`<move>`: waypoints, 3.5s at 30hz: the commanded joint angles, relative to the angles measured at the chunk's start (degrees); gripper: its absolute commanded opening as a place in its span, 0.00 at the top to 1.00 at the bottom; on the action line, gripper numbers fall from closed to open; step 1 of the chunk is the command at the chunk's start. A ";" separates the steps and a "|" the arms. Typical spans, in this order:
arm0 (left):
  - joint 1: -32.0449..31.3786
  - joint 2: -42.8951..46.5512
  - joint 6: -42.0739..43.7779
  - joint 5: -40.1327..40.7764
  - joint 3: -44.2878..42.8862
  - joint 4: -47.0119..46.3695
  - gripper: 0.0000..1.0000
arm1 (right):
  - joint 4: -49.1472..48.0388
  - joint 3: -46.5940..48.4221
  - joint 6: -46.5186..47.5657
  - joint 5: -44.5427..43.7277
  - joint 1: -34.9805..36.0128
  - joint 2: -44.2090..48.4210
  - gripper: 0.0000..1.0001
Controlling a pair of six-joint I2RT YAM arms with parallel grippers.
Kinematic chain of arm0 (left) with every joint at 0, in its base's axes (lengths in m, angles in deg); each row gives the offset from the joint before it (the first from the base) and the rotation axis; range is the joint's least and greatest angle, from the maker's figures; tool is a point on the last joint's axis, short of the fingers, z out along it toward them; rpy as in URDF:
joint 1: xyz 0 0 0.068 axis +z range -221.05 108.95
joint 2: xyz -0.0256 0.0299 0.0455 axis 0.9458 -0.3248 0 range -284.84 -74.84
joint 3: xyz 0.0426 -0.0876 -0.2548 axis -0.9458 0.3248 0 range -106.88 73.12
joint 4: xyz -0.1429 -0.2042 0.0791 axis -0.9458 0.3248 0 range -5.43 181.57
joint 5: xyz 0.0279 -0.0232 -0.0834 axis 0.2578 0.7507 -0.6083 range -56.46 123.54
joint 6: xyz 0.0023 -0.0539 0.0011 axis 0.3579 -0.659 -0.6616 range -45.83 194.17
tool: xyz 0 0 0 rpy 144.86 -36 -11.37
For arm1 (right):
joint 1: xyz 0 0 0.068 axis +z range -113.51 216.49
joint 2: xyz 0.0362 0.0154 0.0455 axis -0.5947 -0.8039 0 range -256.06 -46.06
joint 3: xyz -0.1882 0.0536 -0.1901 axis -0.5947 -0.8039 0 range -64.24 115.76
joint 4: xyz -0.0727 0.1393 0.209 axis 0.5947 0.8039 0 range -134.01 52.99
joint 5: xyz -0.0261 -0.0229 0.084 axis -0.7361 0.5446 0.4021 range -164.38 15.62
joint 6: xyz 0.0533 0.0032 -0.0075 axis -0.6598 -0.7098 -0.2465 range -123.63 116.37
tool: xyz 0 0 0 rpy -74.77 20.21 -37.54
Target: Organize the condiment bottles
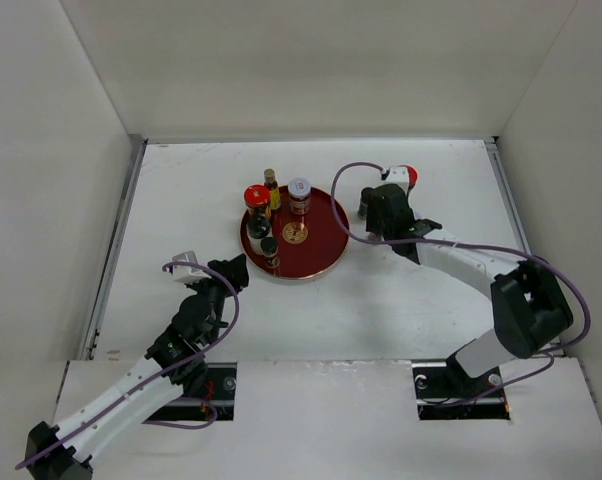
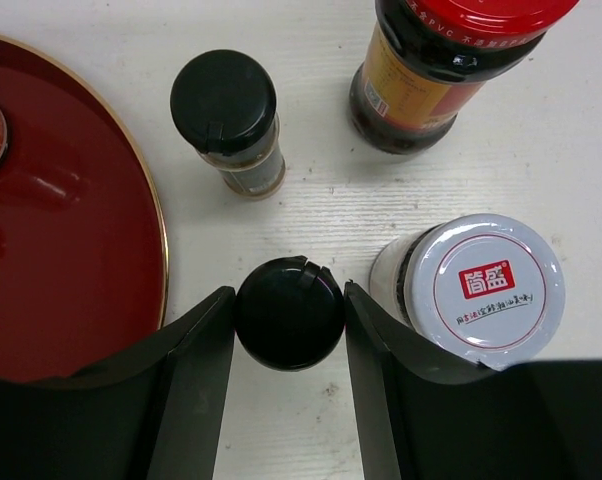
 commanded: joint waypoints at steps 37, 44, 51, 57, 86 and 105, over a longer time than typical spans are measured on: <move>1.55 2.77 0.16 -1.52 -0.90 -0.95 0.47 | 0.85 42.16 -0.21 -4.04 20.10 -32.84 0.47; 2.16 2.33 -0.10 -2.14 -0.90 -0.95 0.48 | 0.76 41.55 -0.57 -4.04 20.54 -31.88 0.27; 2.34 3.73 0.43 -1.96 -1.33 0.19 0.48 | -0.55 34.97 -1.18 -3.43 20.63 -21.70 0.18; 2.69 5.32 0.60 -1.96 -1.42 1.07 0.48 | -4.77 24.42 -0.92 -1.06 16.42 -13.08 0.15; 2.43 1.89 -0.01 -2.40 -0.55 -2.00 0.47 | -3.10 20.98 -1.97 -9.23 0.50 -18.51 0.21; 3.13 1.80 -0.19 -3.10 -0.72 -1.57 0.47 | -7.67 16.24 -2.50 -8.17 0.31 -12.03 0.61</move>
